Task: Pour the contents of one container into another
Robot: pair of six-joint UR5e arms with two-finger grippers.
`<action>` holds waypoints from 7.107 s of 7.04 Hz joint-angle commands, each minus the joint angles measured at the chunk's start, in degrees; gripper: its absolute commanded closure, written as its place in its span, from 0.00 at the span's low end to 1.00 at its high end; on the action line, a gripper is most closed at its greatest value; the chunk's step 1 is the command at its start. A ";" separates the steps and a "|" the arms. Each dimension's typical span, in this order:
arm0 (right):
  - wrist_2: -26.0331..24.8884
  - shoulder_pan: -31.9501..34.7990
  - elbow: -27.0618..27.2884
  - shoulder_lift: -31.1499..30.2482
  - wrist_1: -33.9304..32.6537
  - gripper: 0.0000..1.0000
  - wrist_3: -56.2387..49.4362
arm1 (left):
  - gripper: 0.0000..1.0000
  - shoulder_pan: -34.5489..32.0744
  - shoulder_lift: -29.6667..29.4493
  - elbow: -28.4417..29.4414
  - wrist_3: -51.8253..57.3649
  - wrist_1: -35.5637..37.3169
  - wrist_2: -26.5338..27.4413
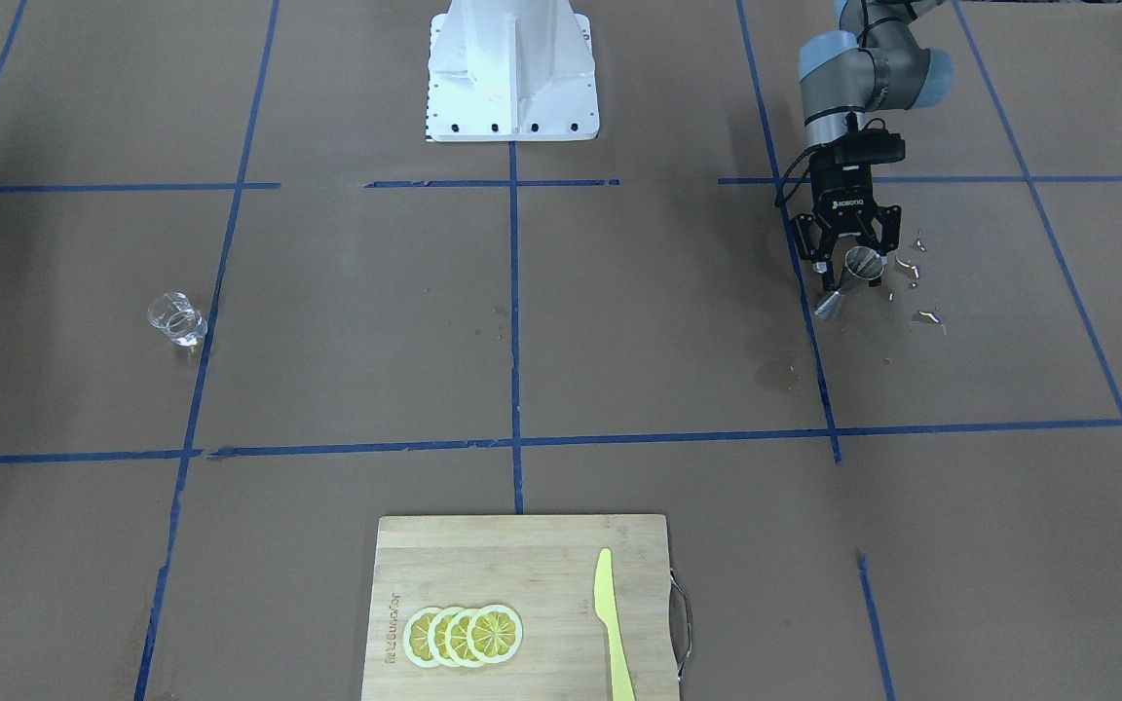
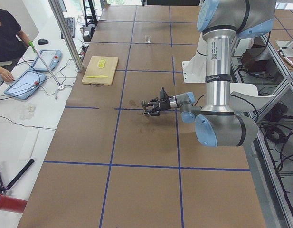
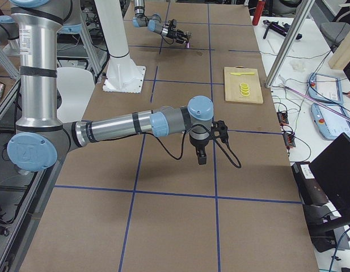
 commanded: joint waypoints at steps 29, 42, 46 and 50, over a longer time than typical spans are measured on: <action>-3.62 -24.39 0.62 -6.24 46.19 0.00 36.93 | 1.00 -0.53 -28.23 7.95 40.19 -24.91 -3.32; -96.68 -76.55 4.60 -15.74 48.34 0.02 76.98 | 1.00 -3.87 -33.59 12.78 40.19 -24.64 -9.75; -102.00 -76.82 -2.53 -9.50 48.69 0.02 76.90 | 1.00 -5.97 -33.59 10.78 47.36 -25.26 -18.23; -101.48 -76.82 -2.72 -9.32 48.96 0.04 76.38 | 1.00 -7.12 -34.46 11.64 48.79 -24.82 -22.04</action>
